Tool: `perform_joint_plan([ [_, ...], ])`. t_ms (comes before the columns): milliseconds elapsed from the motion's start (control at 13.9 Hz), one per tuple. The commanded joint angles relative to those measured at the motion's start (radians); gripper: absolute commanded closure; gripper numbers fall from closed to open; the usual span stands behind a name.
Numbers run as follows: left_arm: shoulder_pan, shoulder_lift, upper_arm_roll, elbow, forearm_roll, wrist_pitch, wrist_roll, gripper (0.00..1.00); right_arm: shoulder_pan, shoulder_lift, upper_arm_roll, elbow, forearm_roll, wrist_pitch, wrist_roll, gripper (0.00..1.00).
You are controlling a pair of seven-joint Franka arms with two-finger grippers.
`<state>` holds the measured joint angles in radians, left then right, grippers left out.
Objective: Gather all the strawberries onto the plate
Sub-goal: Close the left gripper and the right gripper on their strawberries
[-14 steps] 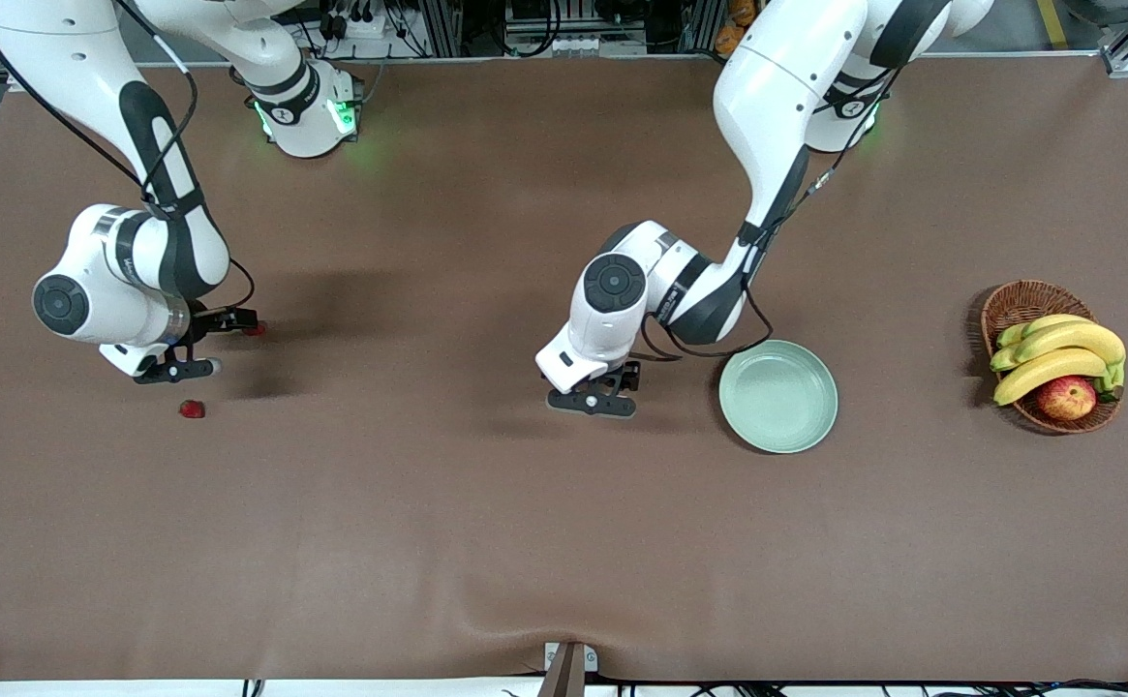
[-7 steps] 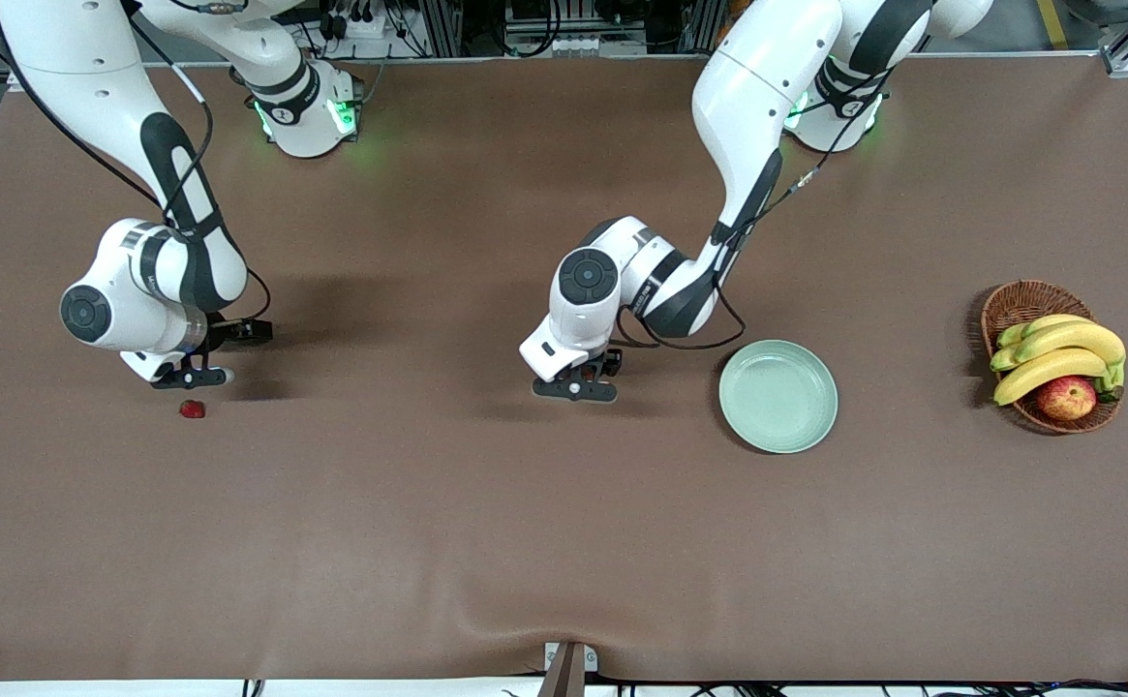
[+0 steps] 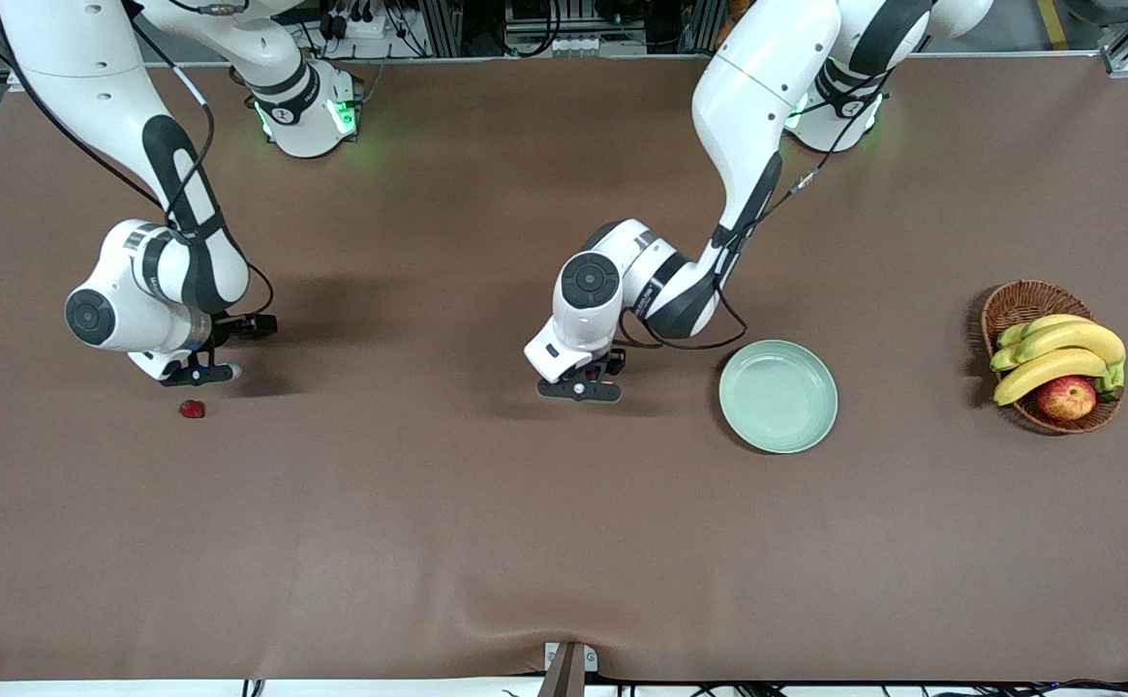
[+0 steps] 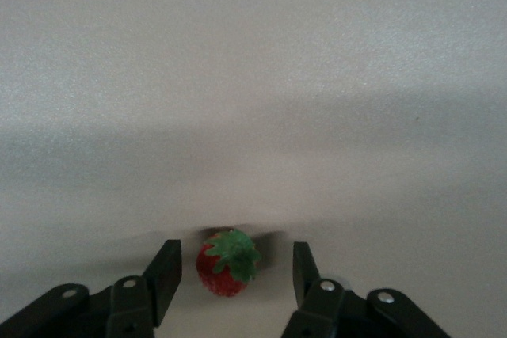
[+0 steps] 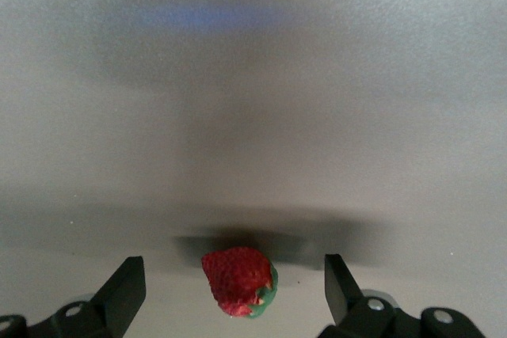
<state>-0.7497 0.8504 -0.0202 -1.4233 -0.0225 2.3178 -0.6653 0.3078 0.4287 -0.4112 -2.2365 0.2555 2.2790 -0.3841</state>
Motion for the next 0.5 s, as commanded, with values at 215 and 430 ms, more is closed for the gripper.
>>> perform_joint_plan([
  [215, -0.005, 0.004, 0.009, 0.000, -0.001, 0.000, 0.001, 0.41, -0.009, 0.016, 0.002, -0.006, 0.019, -0.004, -0.027, 0.02],
  [430, -0.003, 0.003, 0.009, -0.005, -0.001, 0.000, 0.001, 0.42, -0.009, 0.015, 0.002, -0.005, 0.019, -0.021, -0.030, 0.58],
])
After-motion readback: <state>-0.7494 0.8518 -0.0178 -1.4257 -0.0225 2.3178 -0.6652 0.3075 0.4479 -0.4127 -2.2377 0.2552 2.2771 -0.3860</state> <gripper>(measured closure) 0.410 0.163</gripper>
